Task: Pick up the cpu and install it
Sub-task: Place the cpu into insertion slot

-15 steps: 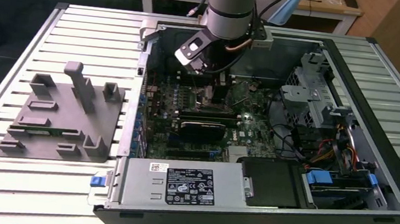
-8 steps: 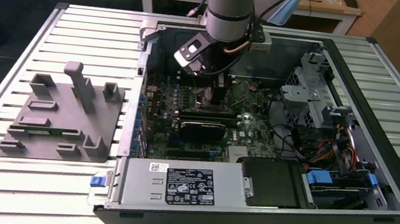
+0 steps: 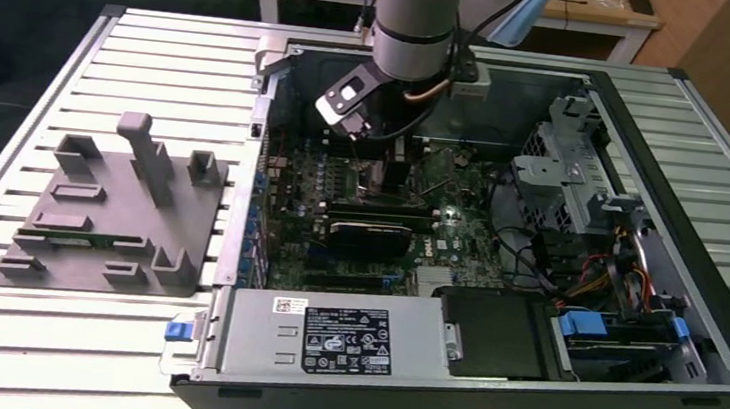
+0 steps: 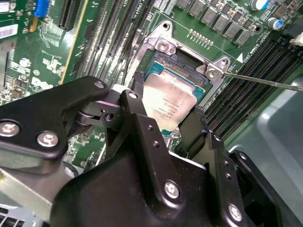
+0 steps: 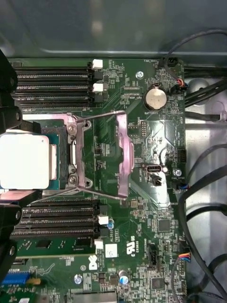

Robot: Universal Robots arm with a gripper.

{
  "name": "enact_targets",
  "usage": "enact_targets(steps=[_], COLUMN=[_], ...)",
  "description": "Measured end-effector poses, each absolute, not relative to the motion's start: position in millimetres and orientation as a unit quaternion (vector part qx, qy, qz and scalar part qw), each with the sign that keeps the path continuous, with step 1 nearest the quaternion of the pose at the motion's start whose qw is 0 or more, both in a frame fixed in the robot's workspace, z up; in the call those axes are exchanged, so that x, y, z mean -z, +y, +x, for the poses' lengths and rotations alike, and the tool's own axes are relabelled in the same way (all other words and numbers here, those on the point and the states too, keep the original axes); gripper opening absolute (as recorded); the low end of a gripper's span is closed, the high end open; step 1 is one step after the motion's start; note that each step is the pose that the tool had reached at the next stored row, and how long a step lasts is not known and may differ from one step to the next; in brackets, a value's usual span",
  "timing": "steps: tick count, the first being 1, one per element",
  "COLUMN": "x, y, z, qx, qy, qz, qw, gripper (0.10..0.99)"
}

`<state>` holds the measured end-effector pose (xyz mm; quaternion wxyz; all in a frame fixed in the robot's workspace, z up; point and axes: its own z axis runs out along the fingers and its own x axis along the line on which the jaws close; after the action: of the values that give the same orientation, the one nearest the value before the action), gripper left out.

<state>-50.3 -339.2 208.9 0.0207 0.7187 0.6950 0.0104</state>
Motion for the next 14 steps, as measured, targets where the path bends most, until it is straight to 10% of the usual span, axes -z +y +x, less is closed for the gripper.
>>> enact_targets(steps=[14], x=[-194], y=[-336], z=[-51], qx=[-0.01], qy=[0.691], qz=[0.722], qw=[0.021], gripper=[0.545])
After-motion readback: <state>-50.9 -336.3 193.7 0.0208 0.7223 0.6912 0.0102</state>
